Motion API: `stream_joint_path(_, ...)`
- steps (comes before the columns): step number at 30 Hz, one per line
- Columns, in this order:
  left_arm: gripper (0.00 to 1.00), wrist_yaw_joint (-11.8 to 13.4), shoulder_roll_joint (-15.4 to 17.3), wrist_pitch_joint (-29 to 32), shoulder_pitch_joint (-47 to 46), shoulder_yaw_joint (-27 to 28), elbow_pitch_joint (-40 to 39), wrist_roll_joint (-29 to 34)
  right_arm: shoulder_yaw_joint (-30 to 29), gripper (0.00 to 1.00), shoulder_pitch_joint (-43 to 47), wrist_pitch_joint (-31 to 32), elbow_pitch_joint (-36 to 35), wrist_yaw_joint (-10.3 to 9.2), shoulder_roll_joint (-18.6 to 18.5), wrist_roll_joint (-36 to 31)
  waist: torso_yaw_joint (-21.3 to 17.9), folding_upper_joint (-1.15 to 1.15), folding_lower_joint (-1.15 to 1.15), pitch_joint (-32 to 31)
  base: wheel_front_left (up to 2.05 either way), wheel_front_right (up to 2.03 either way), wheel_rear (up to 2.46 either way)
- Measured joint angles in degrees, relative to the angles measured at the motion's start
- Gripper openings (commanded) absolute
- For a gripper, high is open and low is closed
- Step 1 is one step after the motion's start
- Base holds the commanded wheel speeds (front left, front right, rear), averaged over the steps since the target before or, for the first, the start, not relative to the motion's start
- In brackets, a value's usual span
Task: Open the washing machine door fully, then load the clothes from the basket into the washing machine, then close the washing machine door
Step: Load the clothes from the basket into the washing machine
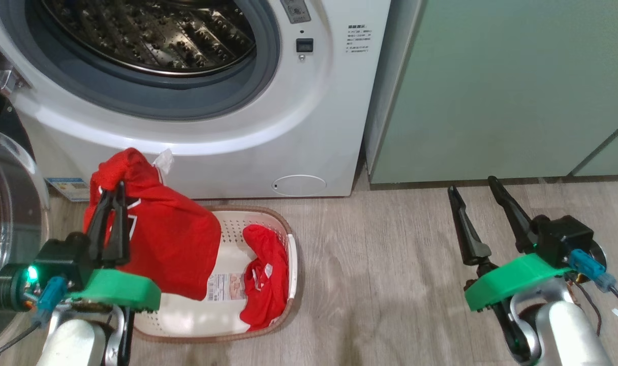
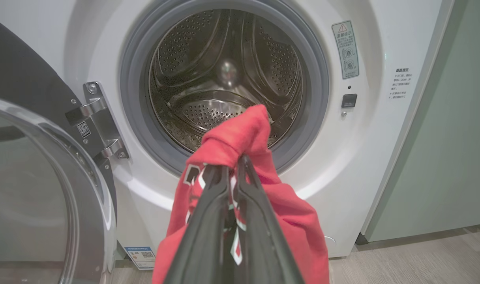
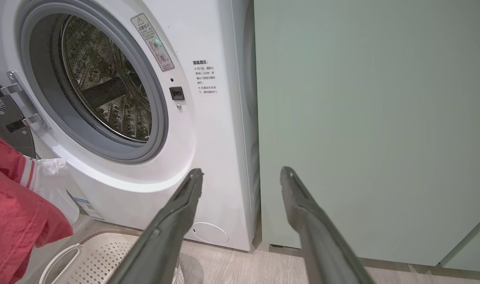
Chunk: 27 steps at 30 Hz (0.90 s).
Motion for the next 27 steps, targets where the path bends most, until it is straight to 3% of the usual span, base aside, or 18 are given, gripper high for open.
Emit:
stream_joint_path(12,0.0,-0.55,-0.09,0.11,-4.52,-0.09,3.88,-2.08,0.47,1.0,-0.36,-0.01,-1.93,0.0,0.04,0.0,-0.19,0.0,0.0,3.13,0.0,0.0,0.0)
stream_joint_path(19,0.0,-2.89,0.2,1.92,-14.53,0.7,9.29,-4.07,1.35,1.0,-2.97,-0.29,-3.38,0.0,0.04,0.01,-1.91,0.0,0.01,8.18,0.0,0.0,0.0)
stream_joint_path(27,0.0,-6.8,2.69,8.48,-31.15,2.25,17.73,-7.69,2.4,1.0,-6.48,-3.37,-3.52,0.0,0.05,2.05,-5.15,0.0,0.02,16.11,0.0,0.0,0.0)
